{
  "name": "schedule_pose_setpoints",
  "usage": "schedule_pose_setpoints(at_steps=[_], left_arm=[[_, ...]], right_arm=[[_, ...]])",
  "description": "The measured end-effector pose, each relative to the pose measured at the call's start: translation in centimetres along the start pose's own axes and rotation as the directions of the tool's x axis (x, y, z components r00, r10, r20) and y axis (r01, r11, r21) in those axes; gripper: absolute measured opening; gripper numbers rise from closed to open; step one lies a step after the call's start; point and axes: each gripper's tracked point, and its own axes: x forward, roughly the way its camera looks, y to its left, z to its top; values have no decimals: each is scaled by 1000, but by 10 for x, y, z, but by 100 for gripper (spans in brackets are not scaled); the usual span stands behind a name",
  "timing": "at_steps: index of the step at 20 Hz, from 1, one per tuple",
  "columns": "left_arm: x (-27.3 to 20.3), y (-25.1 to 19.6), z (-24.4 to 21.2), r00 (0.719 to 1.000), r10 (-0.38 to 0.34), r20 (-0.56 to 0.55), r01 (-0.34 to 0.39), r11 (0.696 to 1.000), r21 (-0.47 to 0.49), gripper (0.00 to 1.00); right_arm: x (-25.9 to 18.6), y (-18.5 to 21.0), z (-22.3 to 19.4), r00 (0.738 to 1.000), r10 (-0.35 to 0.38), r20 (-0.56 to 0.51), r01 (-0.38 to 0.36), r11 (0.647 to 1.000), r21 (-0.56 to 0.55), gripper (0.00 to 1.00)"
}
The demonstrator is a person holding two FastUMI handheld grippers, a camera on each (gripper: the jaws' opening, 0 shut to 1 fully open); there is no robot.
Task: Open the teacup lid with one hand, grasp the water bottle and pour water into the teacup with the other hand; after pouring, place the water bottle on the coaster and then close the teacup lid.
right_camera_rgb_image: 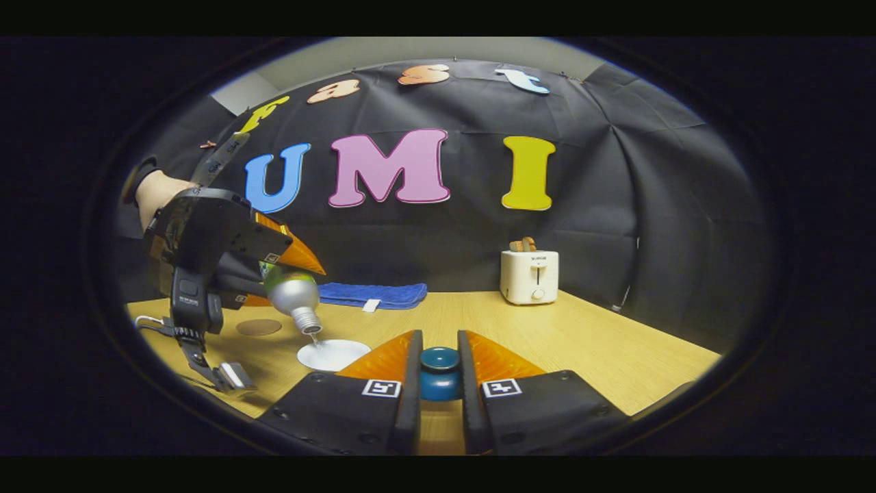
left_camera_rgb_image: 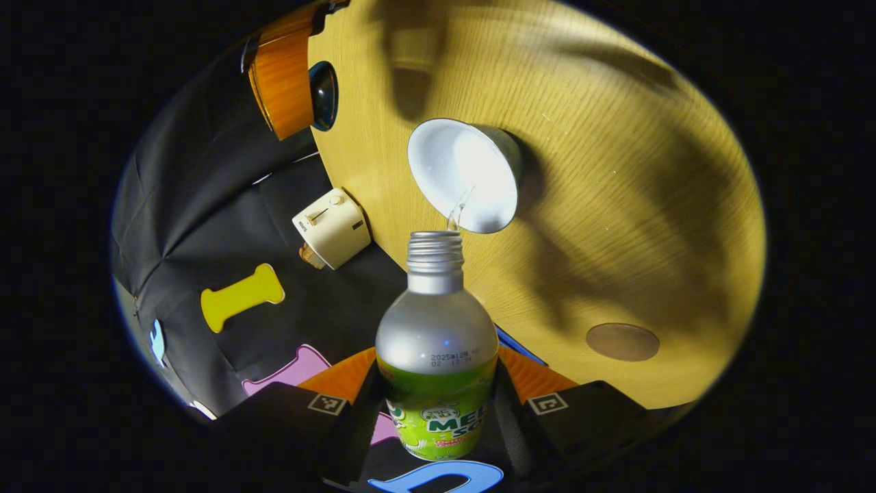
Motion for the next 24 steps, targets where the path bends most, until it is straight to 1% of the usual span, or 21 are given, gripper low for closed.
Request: schedule_pose_setpoints(at_steps=[3, 7, 8, 10, 11, 12, 20, 21, 22, 23, 24], left_arm=[[-4, 4, -3, 1000, 16, -10, -16, 1000, 15, 81], [-6, 5, -6, 1000, 15, -20, -15, 999, 33, 81], [-6, 6, -7, 1000, 17, -21, -16, 999, 38, 81], [-6, 9, -7, 1000, 25, -17, -24, 999, 43, 81], [-7, 10, -6, 999, 31, -15, -30, 999, 43, 81], [-7, 11, -6, 999, 31, -15, -31, 999, 42, 81], [-8, 14, -6, 999, 36, -12, -36, 998, 50, 81], [-9, 15, -5, 999, 37, -12, -37, 998, 51, 81], [-10, 16, -5, 999, 40, -10, -39, 998, 51, 81], [-10, 16, -5, 999, 40, -9, -39, 998, 51, 81], [-9, 16, -5, 999, 38, -9, -38, 998, 52, 81]], right_arm=[[0, 0, 0, 1000, 0, 0, 0, 1000, 0, 29], [0, 0, 0, 1000, 1, 0, -1, 1000, 0, 29], [0, -1, 0, 1000, 2, -1, -2, 1000, 0, 25], [0, 1, 0, 1000, 7, -1, -7, 1000, 0, 25], [0, 1, 1, 1000, 7, -2, -7, 1000, 0, 28], [-1, 1, 0, 1000, 8, -1, -8, 1000, 0, 29], [0, 0, 0, 1000, 9, -2, -9, 1000, 0, 28], [0, 0, 1, 1000, 9, -2, -9, 1000, 0, 24], [0, 0, 0, 1000, 9, -2, -9, 1000, 0, 24], [0, 0, 0, 1000, 9, -2, -9, 1000, 0, 28], [0, 0, 0, 1000, 9, -2, -9, 1000, 0, 28]])
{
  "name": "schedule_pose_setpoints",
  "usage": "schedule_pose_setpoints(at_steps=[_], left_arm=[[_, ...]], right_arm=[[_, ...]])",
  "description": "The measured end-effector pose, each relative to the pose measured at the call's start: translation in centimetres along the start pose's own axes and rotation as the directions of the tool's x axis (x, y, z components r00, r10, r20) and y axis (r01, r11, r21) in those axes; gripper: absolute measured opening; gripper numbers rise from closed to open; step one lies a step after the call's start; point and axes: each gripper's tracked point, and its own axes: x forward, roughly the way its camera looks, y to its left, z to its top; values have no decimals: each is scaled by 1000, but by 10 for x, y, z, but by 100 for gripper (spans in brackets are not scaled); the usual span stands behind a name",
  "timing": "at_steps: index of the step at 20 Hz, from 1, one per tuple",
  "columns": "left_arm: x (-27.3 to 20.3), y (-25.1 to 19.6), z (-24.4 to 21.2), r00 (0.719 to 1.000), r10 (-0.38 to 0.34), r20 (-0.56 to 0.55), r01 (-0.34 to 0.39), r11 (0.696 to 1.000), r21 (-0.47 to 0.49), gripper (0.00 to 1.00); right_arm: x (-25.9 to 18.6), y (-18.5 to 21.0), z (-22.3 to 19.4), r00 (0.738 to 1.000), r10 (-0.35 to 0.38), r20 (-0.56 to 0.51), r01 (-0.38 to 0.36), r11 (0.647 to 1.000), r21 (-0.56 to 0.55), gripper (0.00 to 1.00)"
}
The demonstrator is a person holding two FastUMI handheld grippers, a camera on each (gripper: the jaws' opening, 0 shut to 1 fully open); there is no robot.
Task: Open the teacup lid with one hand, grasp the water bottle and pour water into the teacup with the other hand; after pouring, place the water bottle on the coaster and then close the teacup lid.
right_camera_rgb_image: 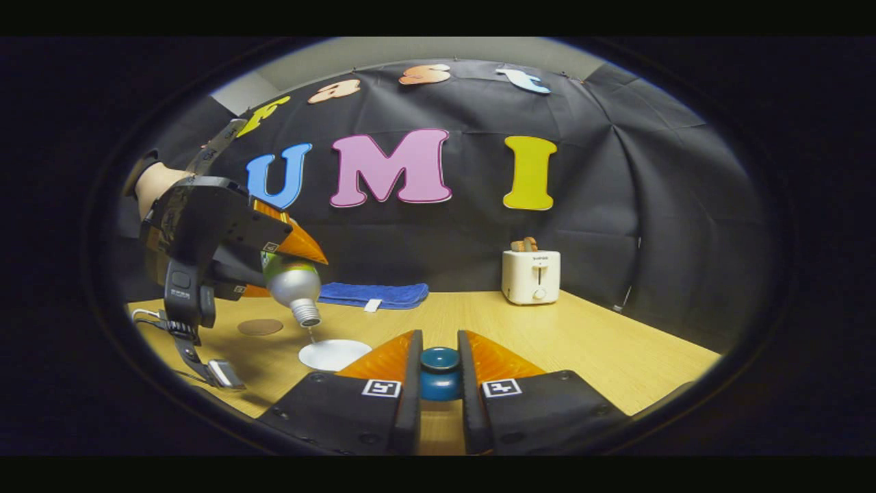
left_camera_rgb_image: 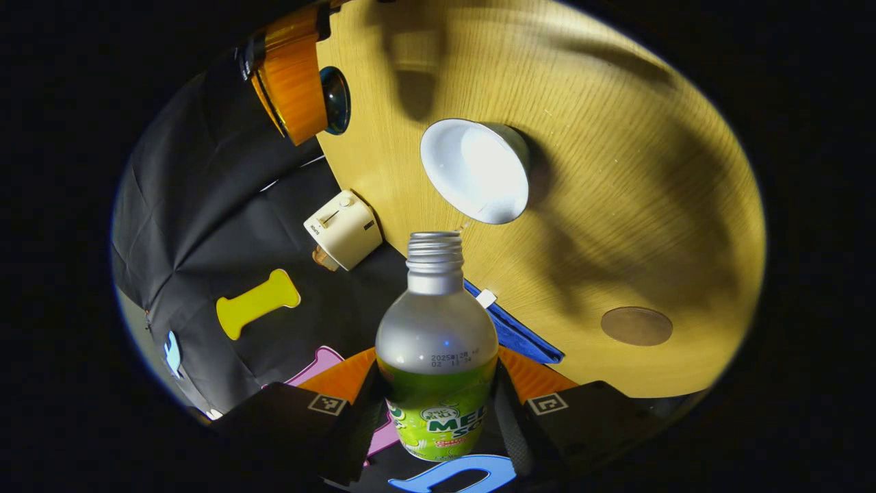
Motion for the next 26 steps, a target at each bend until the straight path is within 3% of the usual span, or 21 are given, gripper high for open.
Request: schedule_pose_setpoints(at_steps=[3, 4, 5, 12, 13, 14, 17, 19, 23, 24, 26], left_arm=[[0, -2, 2, 1000, 1, 4, -1, 1000, 2, 81], [0, -1, 3, 1000, 2, 6, -2, 1000, 1, 81], [-1, -2, 4, 1000, 3, 7, -3, 1000, -1, 81], [-3, -7, 7, 1000, 12, 20, -12, 999, -45, 81], [-4, -8, 9, 1000, 15, 24, -14, 999, -48, 81], [-5, -8, 10, 999, 19, 28, -17, 999, -52, 81], [-6, -10, 12, 999, 32, 35, -29, 996, -86, 80], [-7, -9, 11, 998, 51, 34, -46, 988, -144, 80], [-13, -14, 13, 993, 111, 34, -96, 948, -304, 80], [-16, -16, 13, 991, 134, 32, -114, 926, -361, 80], [-34, -18, 10, 985, 173, 15, -142, 850, -507, 80]], right_arm=[[0, 0, 0, 1000, 0, 0, 0, 1000, 0, 29], [0, 0, 1, 1000, 0, 0, 0, 1000, 0, 24], [0, -1, 0, 1000, 1, 0, -1, 1000, 0, 28], [0, -1, 1, 1000, 1, 0, -1, 1000, 0, 29], [0, -1, 0, 1000, 1, 0, -1, 1000, 0, 24], [0, -1, 0, 1000, 1, 0, -1, 1000, 0, 28], [0, -1, 1, 1000, 1, 0, -1, 1000, 0, 25], [0, -1, 1, 1000, 2, 0, -2, 1000, 0, 29], [0, -1, 1, 1000, 2, 0, -2, 1000, 0, 24], [0, -1, 1, 1000, 2, 0, -2, 1000, 0, 24], [0, -1, 1, 1000, 2, 0, -2, 1000, 0, 28]])
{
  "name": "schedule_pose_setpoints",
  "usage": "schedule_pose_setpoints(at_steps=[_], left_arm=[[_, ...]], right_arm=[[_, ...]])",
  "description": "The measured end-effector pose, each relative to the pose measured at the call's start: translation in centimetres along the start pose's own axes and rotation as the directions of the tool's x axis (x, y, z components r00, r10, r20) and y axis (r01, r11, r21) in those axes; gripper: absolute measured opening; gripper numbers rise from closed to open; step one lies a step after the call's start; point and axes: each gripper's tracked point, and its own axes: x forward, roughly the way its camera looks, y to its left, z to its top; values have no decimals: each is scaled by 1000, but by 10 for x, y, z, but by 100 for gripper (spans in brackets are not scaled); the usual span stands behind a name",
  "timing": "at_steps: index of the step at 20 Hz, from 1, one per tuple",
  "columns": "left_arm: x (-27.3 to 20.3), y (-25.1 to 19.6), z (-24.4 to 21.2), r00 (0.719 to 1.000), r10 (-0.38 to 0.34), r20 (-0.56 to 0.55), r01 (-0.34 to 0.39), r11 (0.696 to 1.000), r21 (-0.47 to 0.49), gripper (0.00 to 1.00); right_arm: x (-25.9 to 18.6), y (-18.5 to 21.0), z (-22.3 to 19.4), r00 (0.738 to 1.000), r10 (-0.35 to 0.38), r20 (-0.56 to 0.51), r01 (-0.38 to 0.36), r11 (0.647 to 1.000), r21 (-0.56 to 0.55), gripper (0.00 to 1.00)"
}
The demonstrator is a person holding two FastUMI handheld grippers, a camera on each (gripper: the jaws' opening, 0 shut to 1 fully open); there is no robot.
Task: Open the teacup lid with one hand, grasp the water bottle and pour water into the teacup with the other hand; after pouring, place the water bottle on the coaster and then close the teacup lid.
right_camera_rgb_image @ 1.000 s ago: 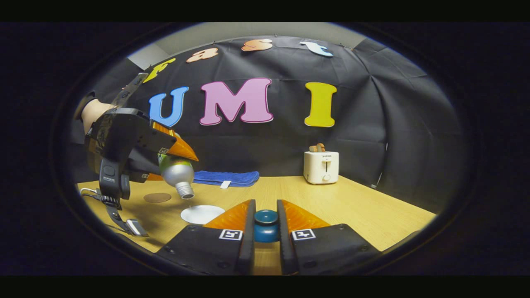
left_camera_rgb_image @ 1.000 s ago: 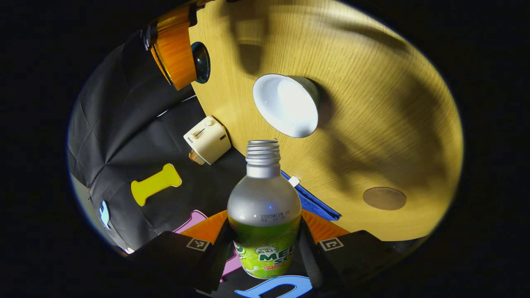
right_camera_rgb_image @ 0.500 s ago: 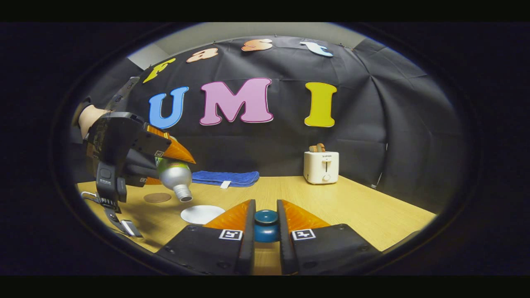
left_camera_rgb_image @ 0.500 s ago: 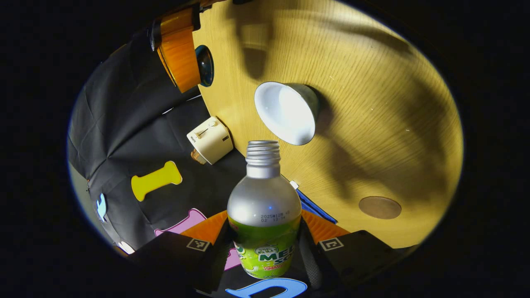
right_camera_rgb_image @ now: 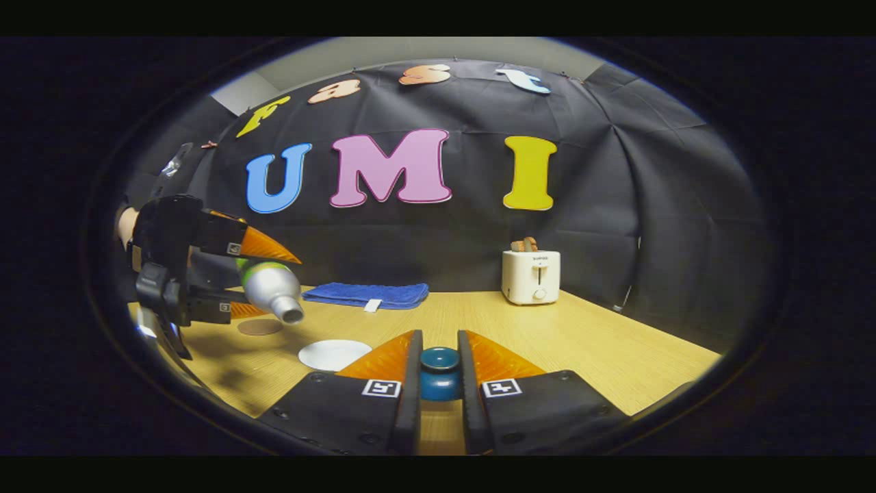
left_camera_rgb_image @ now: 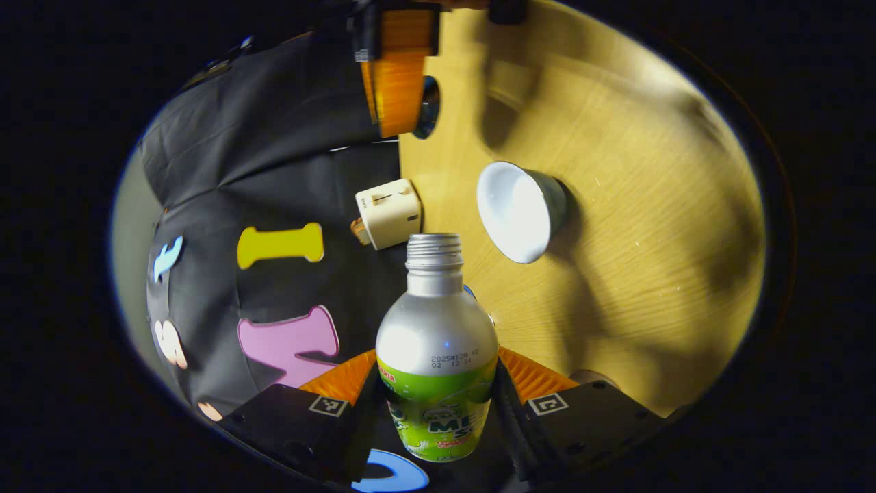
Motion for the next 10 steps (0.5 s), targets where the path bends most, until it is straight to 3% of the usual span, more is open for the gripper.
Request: schedule_pose_setpoints(at_steps=[3, 5, 7, 9, 10], left_arm=[[-18, 11, -8, 998, 65, -17, -67, 964, -257, 80], [-29, 13, -24, 995, 91, -44, -101, 901, -422, 80], [-35, 12, -41, 992, 106, -73, -128, 797, -590, 80], [-45, 11, -60, 986, 131, -102, -164, 659, -734, 80], [-42, 10, -68, 982, 147, -119, -183, 573, -799, 80]], right_arm=[[0, -1, 0, 1000, 0, 0, 0, 1000, 0, 28], [0, 0, 0, 1000, 0, 0, 0, 1000, 0, 25], [0, 0, 0, 1000, 0, 0, 0, 1000, 0, 28], [0, 0, 0, 1000, 0, 0, 0, 1000, 0, 28], [0, 0, 0, 1000, 0, 0, 0, 1000, 0, 29]])
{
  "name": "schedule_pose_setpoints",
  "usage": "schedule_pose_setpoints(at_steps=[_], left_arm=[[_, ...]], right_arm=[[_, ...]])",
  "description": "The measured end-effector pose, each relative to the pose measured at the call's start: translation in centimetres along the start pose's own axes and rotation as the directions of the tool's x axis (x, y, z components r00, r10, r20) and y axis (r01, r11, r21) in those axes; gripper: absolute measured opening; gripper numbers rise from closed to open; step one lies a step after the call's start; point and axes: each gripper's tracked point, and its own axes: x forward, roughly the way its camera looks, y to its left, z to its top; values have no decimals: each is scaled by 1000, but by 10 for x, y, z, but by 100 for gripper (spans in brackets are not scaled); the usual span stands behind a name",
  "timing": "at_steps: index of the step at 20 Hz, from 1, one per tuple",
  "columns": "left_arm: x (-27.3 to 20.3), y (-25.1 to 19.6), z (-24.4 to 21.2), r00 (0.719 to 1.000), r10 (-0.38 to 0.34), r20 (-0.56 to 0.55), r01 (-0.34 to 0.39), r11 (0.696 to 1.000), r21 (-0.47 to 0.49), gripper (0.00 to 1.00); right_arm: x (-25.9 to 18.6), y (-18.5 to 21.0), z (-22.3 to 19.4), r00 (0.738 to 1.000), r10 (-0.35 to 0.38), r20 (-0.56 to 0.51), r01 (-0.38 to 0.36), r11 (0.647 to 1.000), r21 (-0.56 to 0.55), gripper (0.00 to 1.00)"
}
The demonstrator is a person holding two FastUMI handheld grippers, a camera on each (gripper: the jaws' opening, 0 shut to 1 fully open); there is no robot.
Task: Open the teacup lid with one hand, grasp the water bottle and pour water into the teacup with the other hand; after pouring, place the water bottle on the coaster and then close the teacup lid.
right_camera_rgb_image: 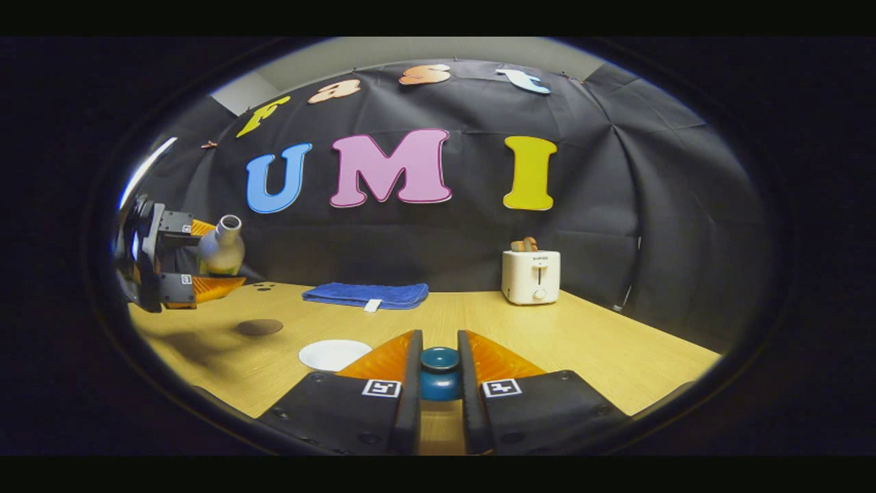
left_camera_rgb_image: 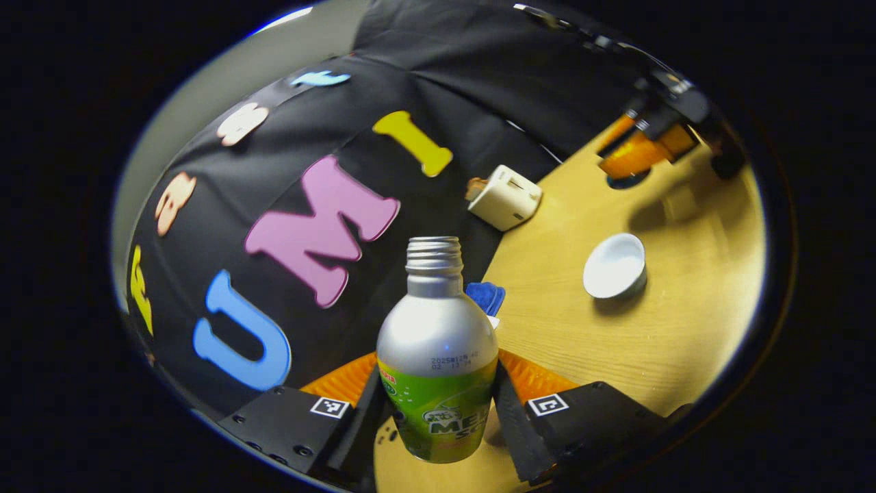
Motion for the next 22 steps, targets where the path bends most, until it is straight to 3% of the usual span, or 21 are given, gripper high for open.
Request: schedule_pose_setpoints(at_steps=[2, 3, 6, 7, 8, 11, 14, 18, 19, 20, 22], left_arm=[[13, 12, -11, 999, 35, 12, -31, 973, -228, 80], [20, 17, -17, 999, 49, 14, -41, 938, -344, 79], [26, 36, -33, 996, 84, 35, -43, 769, -637, 79], [29, 35, -38, 997, 76, 33, -31, 714, -699, 79], [36, 33, -48, 997, 72, 26, -30, 677, -735, 79], [52, 20, -66, 999, 39, 16, -13, 640, -768, 79], [65, 14, -86, 1000, 29, -7, -23, 599, -800, 80], [68, 12, -98, 999, 24, -33, -40, 618, -785, 80], [70, 13, -99, 999, 27, -32, -42, 625, -779, 80], [71, 11, -100, 999, 23, -33, -40, 627, -778, 80], [71, 3, -102, 999, -6, -34, -23, 629, -777, 81]], right_arm=[[0, -4, 0, 1000, -20, 1, 20, 1000, -1, 28], [0, -7, 1, 999, -32, 1, 32, 999, -1, 28], [-1, -10, 0, 998, -56, 2, 56, 998, -2, 29], [-1, -10, 1, 998, -57, 2, 57, 998, -2, 24], [-1, -9, 0, 998, -57, 2, 57, 998, -2, 28], [-2, -9, 1, 998, -59, 2, 59, 998, -2, 25], [-2, -12, 0, 997, -74, 3, 74, 997, -2, 29], [-3, -11, 1, 997, -74, 3, 74, 997, -2, 28], [-3, -11, 0, 997, -74, 4, 74, 997, -2, 32], [-3, -11, 1, 997, -74, 4, 74, 997, -1, 24], [-3, -10, 1, 997, -74, 4, 74, 997, -1, 29]])
